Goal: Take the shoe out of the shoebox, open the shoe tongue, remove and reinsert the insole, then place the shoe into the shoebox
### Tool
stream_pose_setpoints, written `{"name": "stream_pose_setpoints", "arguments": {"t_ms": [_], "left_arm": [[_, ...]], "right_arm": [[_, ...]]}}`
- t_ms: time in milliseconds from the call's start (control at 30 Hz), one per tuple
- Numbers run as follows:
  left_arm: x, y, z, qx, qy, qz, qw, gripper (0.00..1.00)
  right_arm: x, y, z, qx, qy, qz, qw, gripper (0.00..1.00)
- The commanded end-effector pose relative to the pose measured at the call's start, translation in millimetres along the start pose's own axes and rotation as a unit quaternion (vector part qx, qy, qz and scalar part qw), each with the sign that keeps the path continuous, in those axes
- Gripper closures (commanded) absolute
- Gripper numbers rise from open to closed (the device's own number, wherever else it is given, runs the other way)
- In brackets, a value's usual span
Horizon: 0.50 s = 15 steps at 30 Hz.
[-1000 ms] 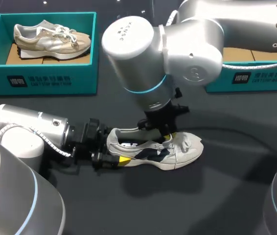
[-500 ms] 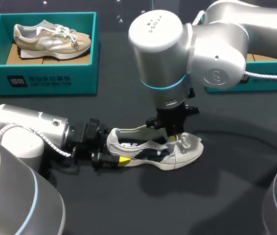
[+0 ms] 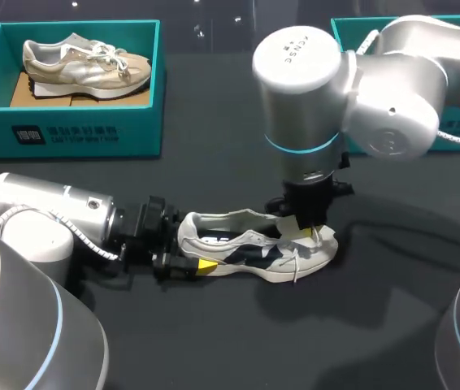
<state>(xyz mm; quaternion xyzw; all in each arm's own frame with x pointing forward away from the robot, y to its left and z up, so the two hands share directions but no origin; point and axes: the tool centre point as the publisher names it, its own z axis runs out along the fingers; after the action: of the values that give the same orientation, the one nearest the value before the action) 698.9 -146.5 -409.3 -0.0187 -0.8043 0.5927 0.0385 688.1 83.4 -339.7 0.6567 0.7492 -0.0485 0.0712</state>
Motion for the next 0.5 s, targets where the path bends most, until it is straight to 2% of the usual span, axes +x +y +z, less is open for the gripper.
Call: {"name": "stream_pose_setpoints", "arguments": {"t_ms": [33,133,200,267,333,400,500], "left_arm": [[1.2,1,1,-0.001,0.000,0.000,1.000,1.00],[1.2,1,1,-0.001,0.000,0.000,1.000,1.00],[1.2,1,1,-0.001,0.000,0.000,1.000,1.00],[1.2,1,1,-0.001,0.000,0.000,1.000,1.00],[1.2,1,1,-0.001,0.000,0.000,1.000,1.00],[1.2,1,1,-0.001,0.000,0.000,1.000,1.00],[1.2,1,1,-0.001,0.000,0.000,1.000,1.00]], "right_arm": [[-8.8,3.4,11,0.002,0.032,0.002,0.999,1.00],[-10.6,6.5,15,0.007,0.031,0.005,0.999,1.00],[-11.2,7.5,17,0.009,0.030,0.007,0.999,0.82],[-11.7,8.3,18,0.012,0.028,0.010,0.999,0.71],[-12.4,8.8,20,0.020,0.024,0.016,0.999,0.68],[-14.0,9.0,23,0.037,0.021,0.026,0.999,0.59],[-17.6,8.2,26,0.049,0.019,0.036,0.998,0.59]]}}
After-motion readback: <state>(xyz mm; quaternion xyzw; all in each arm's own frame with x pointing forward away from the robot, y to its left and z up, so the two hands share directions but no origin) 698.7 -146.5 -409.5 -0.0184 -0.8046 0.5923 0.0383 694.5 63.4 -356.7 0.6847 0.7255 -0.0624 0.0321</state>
